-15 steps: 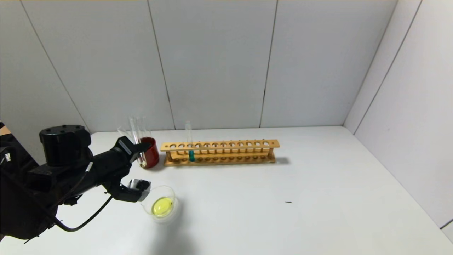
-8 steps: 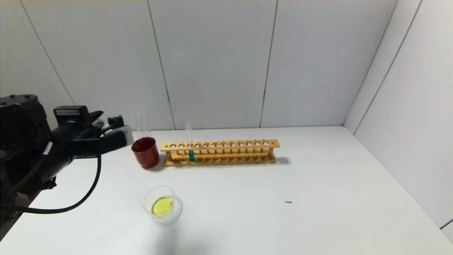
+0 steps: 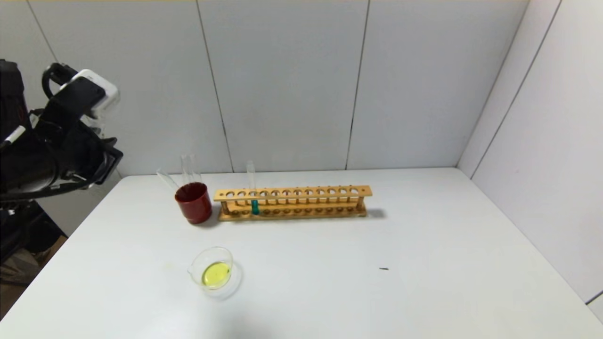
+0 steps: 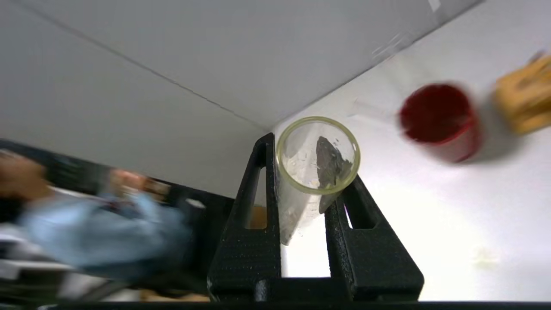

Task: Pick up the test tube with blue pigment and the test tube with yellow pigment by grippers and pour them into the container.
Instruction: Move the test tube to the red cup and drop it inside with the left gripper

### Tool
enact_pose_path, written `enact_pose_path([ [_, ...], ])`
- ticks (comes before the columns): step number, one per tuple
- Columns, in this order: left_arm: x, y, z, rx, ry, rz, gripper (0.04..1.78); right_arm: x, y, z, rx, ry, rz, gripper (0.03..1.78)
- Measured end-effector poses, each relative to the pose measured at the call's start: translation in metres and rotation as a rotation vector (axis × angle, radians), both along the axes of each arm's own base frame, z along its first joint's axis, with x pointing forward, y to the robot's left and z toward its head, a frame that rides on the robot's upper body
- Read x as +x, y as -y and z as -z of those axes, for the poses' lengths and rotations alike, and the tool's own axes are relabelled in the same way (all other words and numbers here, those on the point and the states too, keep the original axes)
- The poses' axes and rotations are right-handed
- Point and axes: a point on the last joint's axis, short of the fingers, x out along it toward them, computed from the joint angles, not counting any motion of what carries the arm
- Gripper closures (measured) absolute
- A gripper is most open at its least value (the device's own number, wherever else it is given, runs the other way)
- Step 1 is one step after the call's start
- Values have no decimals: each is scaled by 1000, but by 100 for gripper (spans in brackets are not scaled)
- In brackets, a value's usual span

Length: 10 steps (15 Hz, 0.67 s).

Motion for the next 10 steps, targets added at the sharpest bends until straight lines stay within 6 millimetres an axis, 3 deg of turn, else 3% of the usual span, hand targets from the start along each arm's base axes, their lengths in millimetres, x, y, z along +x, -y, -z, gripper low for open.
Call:
enact_pose_path([
  [5, 17, 4, 3, -468, 43, -5, 148, 0, 0, 0, 0, 0, 0, 6],
  [10, 48, 8, 20, -513, 31, 42, 148, 0, 0, 0, 0, 0, 0, 6],
])
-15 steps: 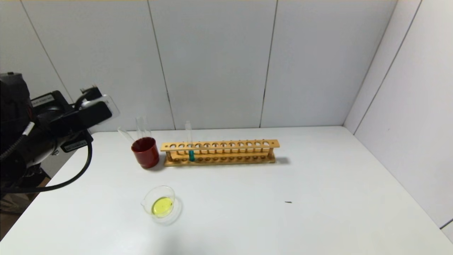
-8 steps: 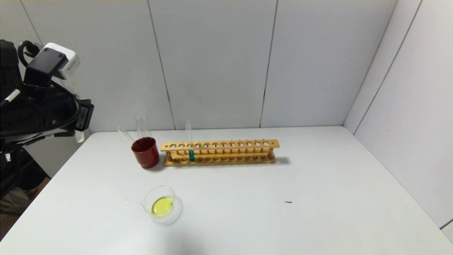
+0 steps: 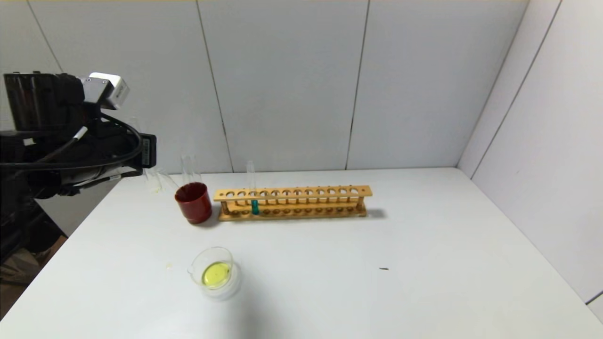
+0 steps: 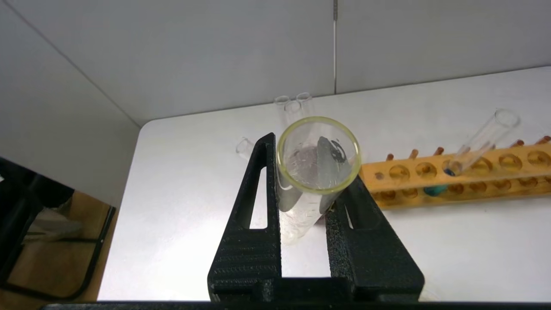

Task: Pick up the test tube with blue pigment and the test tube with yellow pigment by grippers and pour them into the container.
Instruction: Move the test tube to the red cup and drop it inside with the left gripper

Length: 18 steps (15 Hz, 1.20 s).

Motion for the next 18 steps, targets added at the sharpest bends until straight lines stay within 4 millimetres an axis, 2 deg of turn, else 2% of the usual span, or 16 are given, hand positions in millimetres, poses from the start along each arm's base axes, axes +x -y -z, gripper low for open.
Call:
enact_pose_path([
  [5, 41, 1, 26, -7, 46, -5, 148, 0, 0, 0, 0, 0, 0, 6],
  [9, 61, 2, 45, -8, 6, -7, 148, 0, 0, 0, 0, 0, 0, 6],
  [13, 78, 4, 57, -24, -8, -10, 148, 0, 0, 0, 0, 0, 0, 6],
  [18, 88, 4, 79, -43, -67, -4, 148, 0, 0, 0, 0, 0, 0, 6],
])
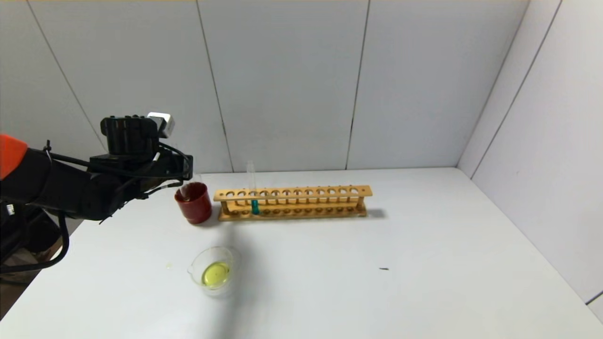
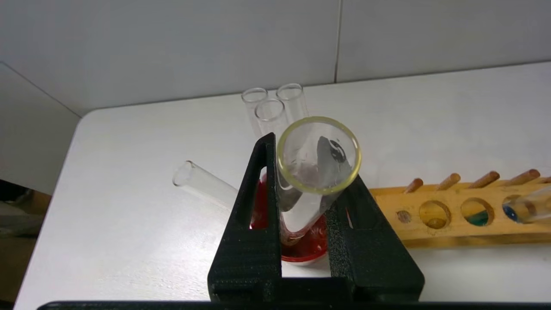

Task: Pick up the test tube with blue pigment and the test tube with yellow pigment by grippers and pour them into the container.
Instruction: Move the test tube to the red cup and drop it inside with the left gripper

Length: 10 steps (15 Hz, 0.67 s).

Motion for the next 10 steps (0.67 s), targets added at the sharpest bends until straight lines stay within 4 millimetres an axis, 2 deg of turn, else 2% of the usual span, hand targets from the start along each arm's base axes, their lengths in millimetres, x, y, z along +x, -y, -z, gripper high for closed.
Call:
enact_pose_path([
  [10, 18, -3, 30, -5, -14, -1, 148, 0, 0, 0, 0, 0, 0, 6],
])
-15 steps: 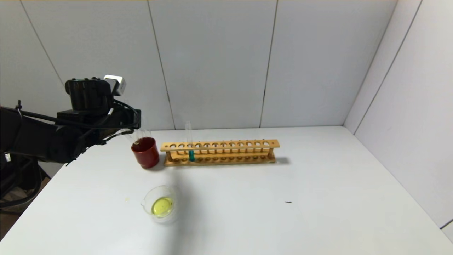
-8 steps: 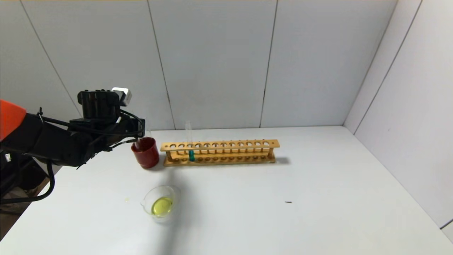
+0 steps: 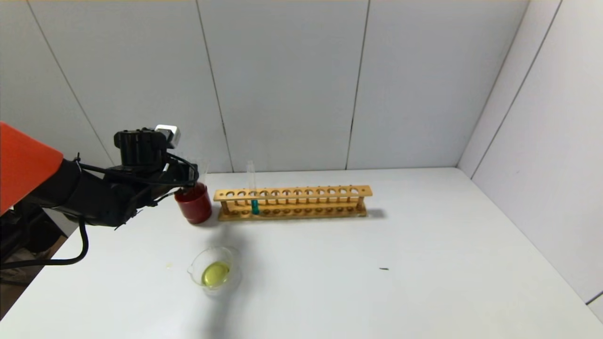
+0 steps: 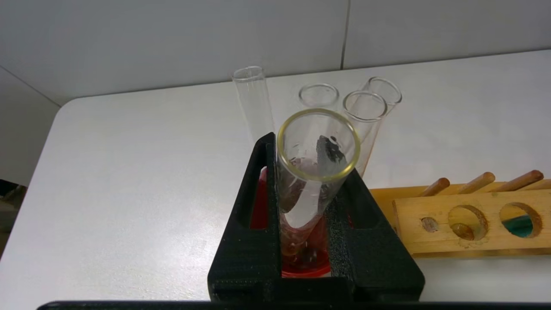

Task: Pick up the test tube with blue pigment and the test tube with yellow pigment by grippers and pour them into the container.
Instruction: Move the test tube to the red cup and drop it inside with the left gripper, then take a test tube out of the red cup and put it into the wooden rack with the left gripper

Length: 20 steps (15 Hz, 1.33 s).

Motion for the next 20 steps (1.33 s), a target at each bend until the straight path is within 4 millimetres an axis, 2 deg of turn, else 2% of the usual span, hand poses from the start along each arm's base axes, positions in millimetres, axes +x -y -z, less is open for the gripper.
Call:
enact_pose_path([
  [4, 2, -1, 3, 1, -6, 1, 144, 0, 0, 0, 0, 0, 0, 6],
  [6, 2, -2, 2, 1, -3, -1, 129, 0, 0, 0, 0, 0, 0, 6],
  [8, 1, -2, -1, 3, 4, -1, 103, 0, 0, 0, 0, 0, 0, 6],
  [11, -3, -2, -10, 5, 22, 1, 50, 0, 0, 0, 0, 0, 0, 6],
  [14, -8, -3, -21, 8, 46, 2, 18, 0, 0, 0, 0, 0, 0, 6],
  [16, -12, -3, -29, 9, 65, 2, 8, 0, 0, 0, 0, 0, 0, 6],
  [20, -21, -3, -47, 46, 110, 13, 7, 0, 0, 0, 0, 0, 0, 6],
])
